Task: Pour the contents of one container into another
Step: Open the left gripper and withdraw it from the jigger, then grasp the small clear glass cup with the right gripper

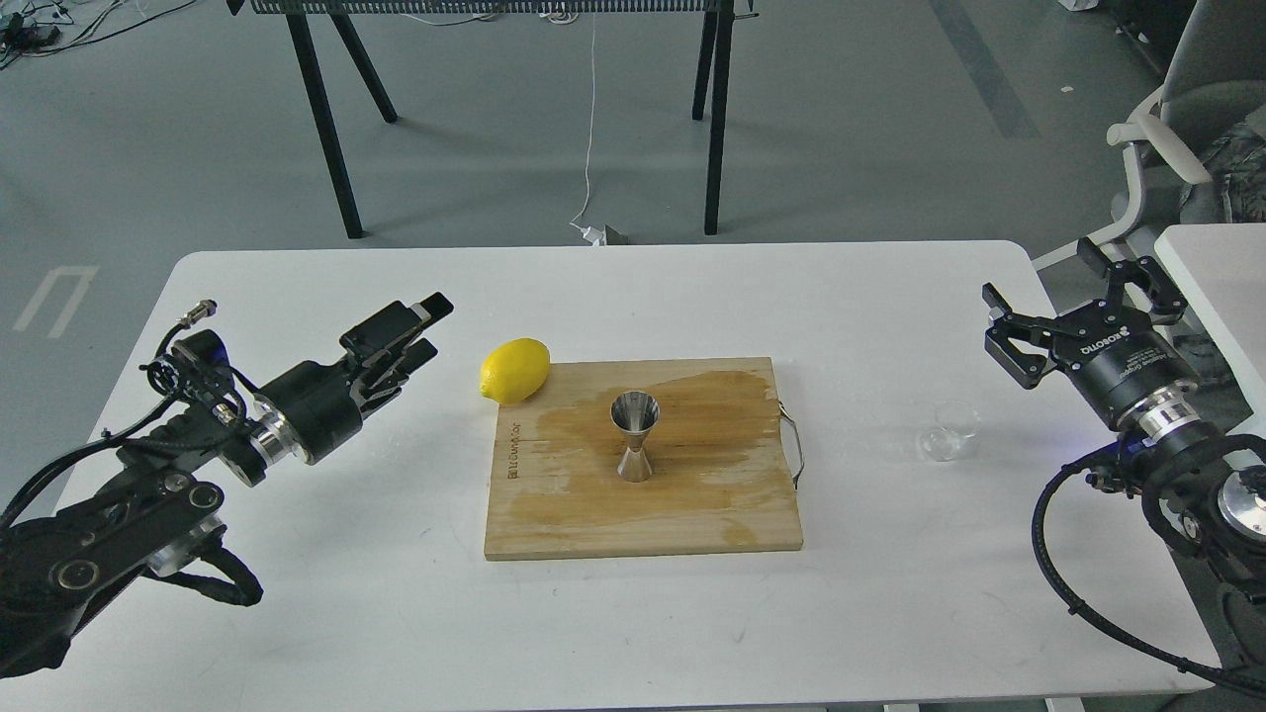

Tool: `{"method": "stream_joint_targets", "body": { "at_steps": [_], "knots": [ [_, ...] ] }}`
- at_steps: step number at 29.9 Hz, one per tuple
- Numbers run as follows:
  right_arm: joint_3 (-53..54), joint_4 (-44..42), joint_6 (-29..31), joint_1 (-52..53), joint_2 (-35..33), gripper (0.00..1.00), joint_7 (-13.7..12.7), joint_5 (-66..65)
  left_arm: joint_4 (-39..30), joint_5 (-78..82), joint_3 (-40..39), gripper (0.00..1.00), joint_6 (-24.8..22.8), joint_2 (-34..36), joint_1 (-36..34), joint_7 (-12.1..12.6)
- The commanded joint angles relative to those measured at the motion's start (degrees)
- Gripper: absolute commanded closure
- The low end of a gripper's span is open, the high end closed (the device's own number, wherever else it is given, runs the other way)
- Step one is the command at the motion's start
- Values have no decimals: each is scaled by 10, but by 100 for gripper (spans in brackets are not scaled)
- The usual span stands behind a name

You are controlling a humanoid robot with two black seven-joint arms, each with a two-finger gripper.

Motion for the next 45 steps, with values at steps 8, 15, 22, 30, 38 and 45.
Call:
{"method": "stream_joint_targets", "body": {
  "at_steps": [8, 15, 22, 30, 38, 45],
  "knots": [
    [35, 114, -130, -118, -8, 1, 1, 23, 12, -154, -41, 5, -67, -7, 4, 0],
    [39, 112, -256, -116, 0, 1, 2, 21, 12, -154, -40, 5, -67, -10, 14, 0],
    [32, 110, -322, -109, 12, 1, 2, 17, 14, -154, -40, 5, -67, -10, 14, 0],
    [25, 84, -344, -92, 18, 1, 8, 16, 14, -154, -38, 5, -67, -10, 17, 0],
    [8, 26, -345, -64, 43, 1, 8, 4, 14, -154, -37, 5, -67, -10, 20, 0],
    [4, 14, -346, -59, 62, 1, 9, 3, 14, -154, -37, 5, -67, -10, 20, 0]
  ]
}}
